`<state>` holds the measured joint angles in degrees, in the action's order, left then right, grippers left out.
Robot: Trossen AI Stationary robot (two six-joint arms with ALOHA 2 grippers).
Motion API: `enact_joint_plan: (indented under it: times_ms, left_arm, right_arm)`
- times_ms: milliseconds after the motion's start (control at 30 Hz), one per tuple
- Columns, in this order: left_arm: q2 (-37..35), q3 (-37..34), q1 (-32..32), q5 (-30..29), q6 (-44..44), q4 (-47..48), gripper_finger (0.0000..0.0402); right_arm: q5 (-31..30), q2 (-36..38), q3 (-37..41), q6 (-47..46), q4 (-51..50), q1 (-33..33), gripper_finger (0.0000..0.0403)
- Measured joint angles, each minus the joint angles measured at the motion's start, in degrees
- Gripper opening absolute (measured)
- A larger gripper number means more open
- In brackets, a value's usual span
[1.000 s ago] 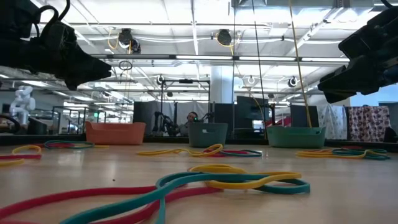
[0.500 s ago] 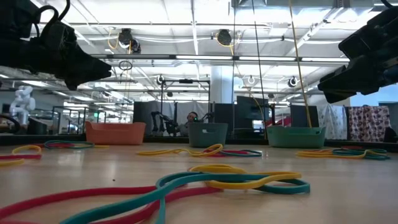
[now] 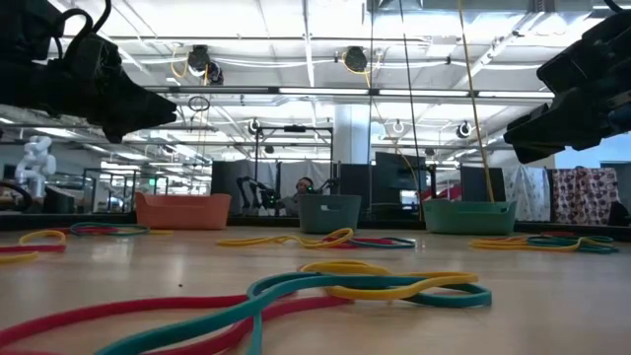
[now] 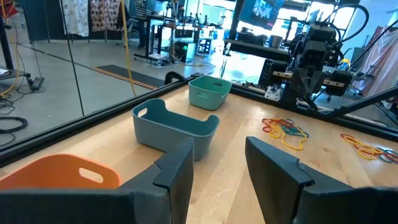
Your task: Sort rubber bands into baskets
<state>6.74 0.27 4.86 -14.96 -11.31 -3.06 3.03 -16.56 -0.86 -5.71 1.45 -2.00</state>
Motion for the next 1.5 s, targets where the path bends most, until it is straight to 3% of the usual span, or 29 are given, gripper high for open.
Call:
enact_joint_plan:
  times_ms: [200,333,433,600,800,967,1067,1400,1500]
  left_arm:
    - [-0.02,0.0,0.0,0.09,-9.11,-4.01,0.0152]
    - [-0.02,-0.02,0.0,-0.01,-8.88,-5.46,0.0152]
    - [0.0,0.0,0.0,0.28,-9.0,-4.61,0.0152]
    - [0.73,-0.02,-0.89,9.95,-9.24,-9.41,0.0152]
    - [4.89,-0.01,-2.4,11.91,-2.48,-15.64,0.0152]
    - [11.95,1.57,-2.38,17.9,2.59,-18.42,0.0152]
    - [16.91,4.31,-2.38,19.08,4.62,-18.33,0.0152]
    - [30.67,13.19,-2.36,19.28,14.85,-12.42,0.0152]
    - [33.55,14.78,-2.36,19.28,15.1,-11.93,0.0152]
  right_arm:
    - [-0.11,-0.02,0.0,-1.96,4.78,0.01,0.0]
    - [-0.18,-0.02,0.0,-5.89,8.98,0.02,0.0]
    - [-0.96,-0.04,0.0,-3.42,15.03,0.02,0.0]
    - [-2.79,-0.5,-0.02,-2.45,24.99,0.02,0.0]
    - [-2.84,-3.63,-0.02,-4.37,25.62,0.02,0.0]
    - [-3.05,-8.39,-1.94,-9.48,23.78,0.02,0.0]
    - [-2.6,-11.57,-6.97,-12.17,15.54,0.02,0.0]
    - [-2.69,-21.76,-35.88,-25.68,-33.48,0.02,0.0]
    - [-2.86,-24.92,-38.94,-29.73,-39.46,0.02,0.0]
